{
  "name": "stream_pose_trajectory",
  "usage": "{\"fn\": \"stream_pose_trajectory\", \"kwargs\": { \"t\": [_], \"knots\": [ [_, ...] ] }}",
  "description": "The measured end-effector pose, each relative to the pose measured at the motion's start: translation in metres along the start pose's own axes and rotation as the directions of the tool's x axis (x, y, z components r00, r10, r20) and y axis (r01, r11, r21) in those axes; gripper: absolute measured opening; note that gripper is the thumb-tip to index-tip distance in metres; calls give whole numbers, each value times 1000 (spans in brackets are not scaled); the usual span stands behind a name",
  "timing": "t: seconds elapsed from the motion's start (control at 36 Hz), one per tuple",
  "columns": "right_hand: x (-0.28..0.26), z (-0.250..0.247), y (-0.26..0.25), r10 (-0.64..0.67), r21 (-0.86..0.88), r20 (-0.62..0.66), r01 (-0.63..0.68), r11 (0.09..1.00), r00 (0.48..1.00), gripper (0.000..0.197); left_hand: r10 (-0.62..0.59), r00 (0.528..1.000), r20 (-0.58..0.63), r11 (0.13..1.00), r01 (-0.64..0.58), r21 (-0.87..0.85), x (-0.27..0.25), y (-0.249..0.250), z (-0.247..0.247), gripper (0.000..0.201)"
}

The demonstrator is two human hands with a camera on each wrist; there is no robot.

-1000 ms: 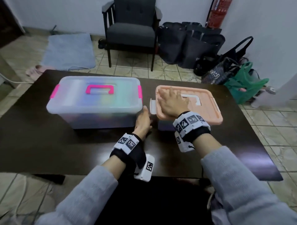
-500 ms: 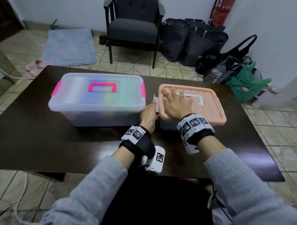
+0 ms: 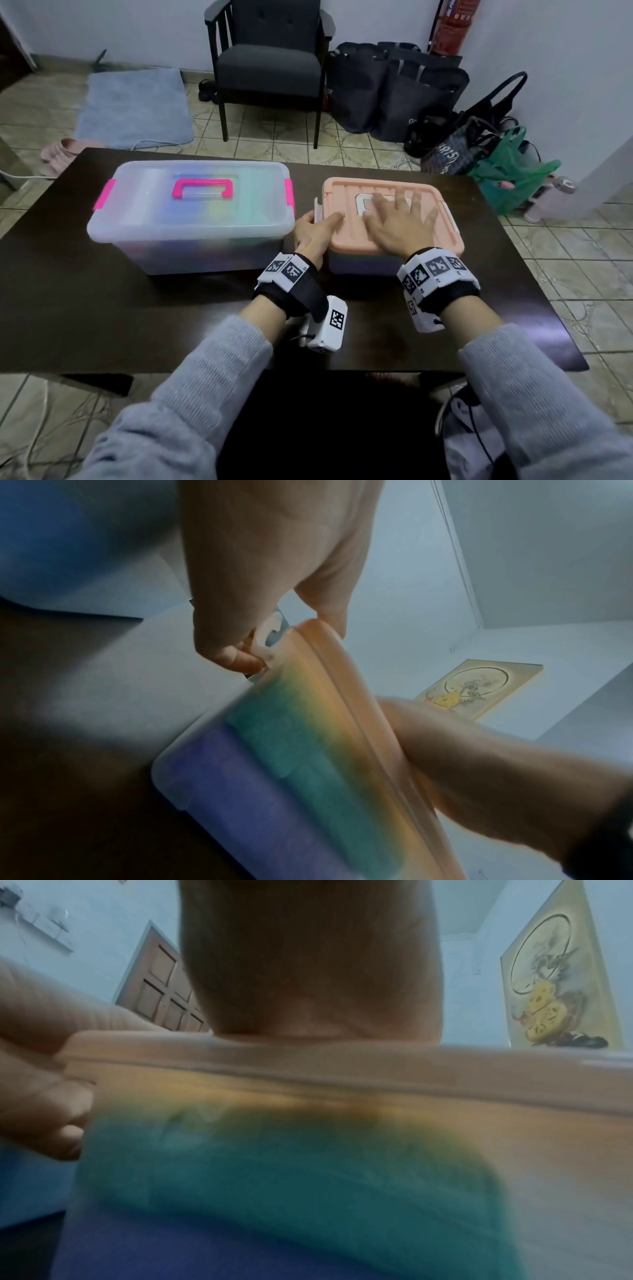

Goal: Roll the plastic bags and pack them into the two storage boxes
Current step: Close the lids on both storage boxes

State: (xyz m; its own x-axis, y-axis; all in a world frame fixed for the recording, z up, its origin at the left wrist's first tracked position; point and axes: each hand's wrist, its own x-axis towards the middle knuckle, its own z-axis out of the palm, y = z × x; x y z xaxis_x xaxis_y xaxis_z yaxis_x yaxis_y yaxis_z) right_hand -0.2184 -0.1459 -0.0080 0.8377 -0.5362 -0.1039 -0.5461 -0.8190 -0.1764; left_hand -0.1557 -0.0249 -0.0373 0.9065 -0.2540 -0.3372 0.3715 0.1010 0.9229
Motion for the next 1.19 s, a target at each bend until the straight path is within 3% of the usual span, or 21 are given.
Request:
{"fn": "stream_pose_trajectory", "kwargs": {
  "t": [0.11, 0.33, 0.47, 0.58, 0.69, 0.89, 1.06, 1.19],
  "knots": [
    [0, 4, 3, 40, 47, 92, -44, 998, 995, 60, -35, 999, -18, 999, 34, -39, 4, 2, 3, 29],
    [1, -4, 5, 26, 38, 175, -33, 999, 984, 67, -67, 998, -13, 989, 64, -130, 16, -5, 5, 55],
    [7, -8, -4, -3, -8, 114, 4, 1000, 994, 61, -53, 999, -1, 985, 52, -167, 7, 2, 5, 48],
    [10, 1, -11, -3, -15, 145, 5, 1000, 989, 57, 42, 999, -24, 996, -44, -78, 0, 3, 6, 37],
    [13, 2, -10, 5, -13, 163, -3, 1000, 987, 57, 176, 984, -28, 975, -170, 145, -1, 2, 5, 26],
    [12, 6, -9, 0, -18, 123, 2, 1000, 992, 57, 311, 950, 0, 837, -274, 473, -4, 6, 4, 24],
    [12, 7, -9, -5, -14, 110, 7, 1000, 994, 57, 325, 944, 46, 732, -283, 619, -10, 13, 4, 26],
    [13, 9, -8, -17, -2, 94, 17, 1000, 995, 57, 254, 957, 141, 502, -255, 826, -11, 21, 7, 35]
  ]
}}
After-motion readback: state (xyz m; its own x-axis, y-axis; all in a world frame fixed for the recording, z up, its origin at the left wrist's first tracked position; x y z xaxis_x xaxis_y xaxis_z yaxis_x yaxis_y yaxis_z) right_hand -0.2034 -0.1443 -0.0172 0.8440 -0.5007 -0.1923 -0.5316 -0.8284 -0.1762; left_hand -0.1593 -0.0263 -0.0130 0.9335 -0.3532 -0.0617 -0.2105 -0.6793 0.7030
